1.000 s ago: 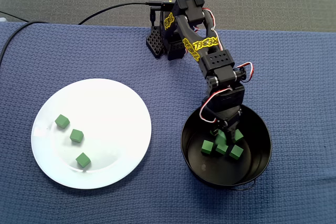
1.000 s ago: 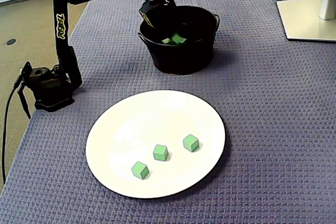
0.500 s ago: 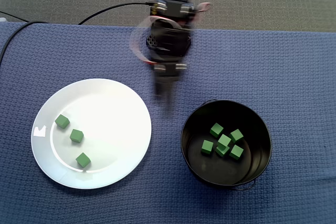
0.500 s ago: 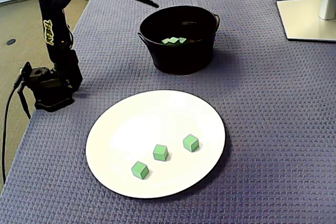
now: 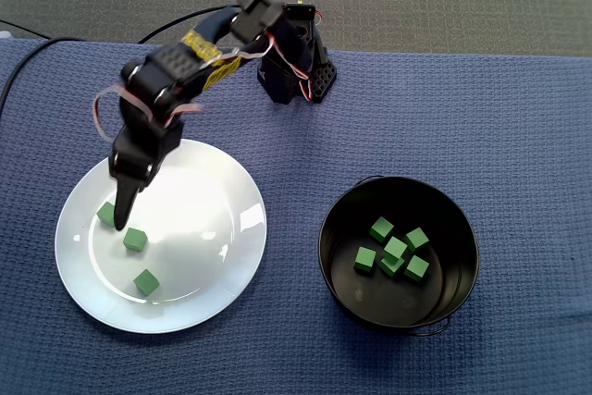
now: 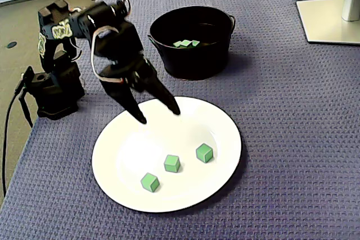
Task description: Pick up the items on the white plate and put them in the black container.
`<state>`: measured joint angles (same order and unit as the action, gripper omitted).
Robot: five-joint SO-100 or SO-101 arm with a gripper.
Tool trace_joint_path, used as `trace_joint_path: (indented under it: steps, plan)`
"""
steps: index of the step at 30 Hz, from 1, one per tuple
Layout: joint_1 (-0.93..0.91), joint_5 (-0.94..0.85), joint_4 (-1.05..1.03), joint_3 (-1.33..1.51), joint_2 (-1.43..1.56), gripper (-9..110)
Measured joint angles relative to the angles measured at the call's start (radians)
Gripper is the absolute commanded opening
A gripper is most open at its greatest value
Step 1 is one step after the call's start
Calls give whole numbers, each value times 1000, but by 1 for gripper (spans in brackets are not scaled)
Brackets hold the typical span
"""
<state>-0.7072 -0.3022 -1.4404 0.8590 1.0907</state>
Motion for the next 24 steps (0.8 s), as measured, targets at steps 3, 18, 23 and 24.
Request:
trace_joint_path:
  steps: [3,18,23,24]
  plan:
    - [-2,0,2,-32,-94,31]
    - [-14,-20,104,-44,-339,24]
    - [-15,-32,133,-60,-371,16]
    - [-15,-32,137,-64,-373,15]
